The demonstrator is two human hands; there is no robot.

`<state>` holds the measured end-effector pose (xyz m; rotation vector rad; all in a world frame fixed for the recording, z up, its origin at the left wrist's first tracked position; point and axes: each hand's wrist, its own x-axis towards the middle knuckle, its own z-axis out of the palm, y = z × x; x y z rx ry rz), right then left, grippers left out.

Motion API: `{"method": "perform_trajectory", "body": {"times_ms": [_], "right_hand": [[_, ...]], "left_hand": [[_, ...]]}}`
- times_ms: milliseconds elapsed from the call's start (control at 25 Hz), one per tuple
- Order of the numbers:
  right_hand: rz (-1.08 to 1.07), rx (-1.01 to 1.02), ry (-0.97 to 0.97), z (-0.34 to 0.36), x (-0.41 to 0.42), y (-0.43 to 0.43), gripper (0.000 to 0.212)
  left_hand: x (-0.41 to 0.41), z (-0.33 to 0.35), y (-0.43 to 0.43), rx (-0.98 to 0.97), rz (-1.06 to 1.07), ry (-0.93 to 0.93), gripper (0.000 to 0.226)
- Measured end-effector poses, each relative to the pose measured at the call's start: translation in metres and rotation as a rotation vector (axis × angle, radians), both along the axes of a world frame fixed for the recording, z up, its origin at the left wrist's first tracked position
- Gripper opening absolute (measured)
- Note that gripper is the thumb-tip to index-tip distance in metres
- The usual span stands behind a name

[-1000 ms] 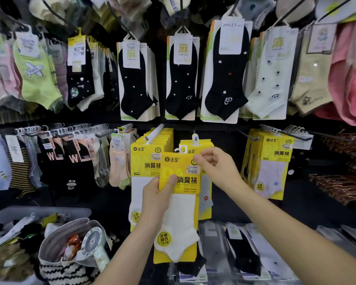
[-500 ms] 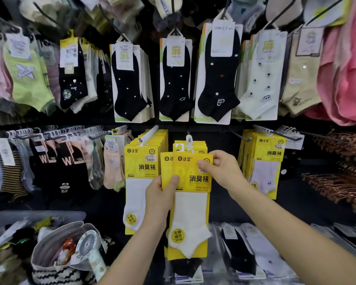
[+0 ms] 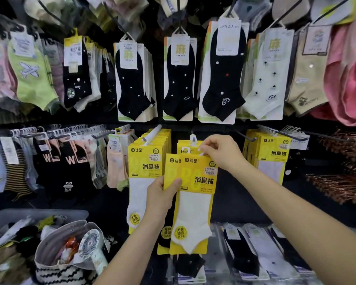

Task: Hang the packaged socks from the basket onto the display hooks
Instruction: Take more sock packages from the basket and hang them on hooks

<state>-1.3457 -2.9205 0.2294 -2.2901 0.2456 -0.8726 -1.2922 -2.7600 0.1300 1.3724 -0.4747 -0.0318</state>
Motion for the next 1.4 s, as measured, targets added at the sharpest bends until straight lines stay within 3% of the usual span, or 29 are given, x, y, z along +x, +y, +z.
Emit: {"method": "perform_trajectory", "body": {"times_ms": [320, 640, 800, 1000, 1240, 1400], "right_hand": [[-0.059, 0.118, -0.114, 0.017, 0.032, -0.005, 0.018], [-0.075, 0.028, -0.059, 0.012, 0.034, -0.001, 0.015], [-0.058, -0.104, -0.243, 0.008, 0.013, 0.012, 0.015], [0.143, -0.110, 0.019, 0.001, 0.000, 0.017, 0.012], [0.014, 0.050, -0.022, 0.012, 0.007, -0.008, 0.018], [-0.027, 0.047, -0.026, 0.025, 0.025, -0.009, 0.020]], "left_hand": [[0.015, -0.008, 0.051, -0.043, 0.150, -0.014, 0.012], [0.018, -0.006, 0.061, -0.037, 0.151, -0.010, 0.014], [0.008, -0.004, 0.040, -0.030, 0.058, -0.021, 0.009], [-0.006, -0.005, 0.007, 0.056, -0.038, -0.013, 0.005], [-0.006, 0.009, -0.019, 0.078, -0.025, -0.041, 0.012], [-0.002, 0.010, -0.025, 0.135, -0.006, -0.126, 0.029]]}}
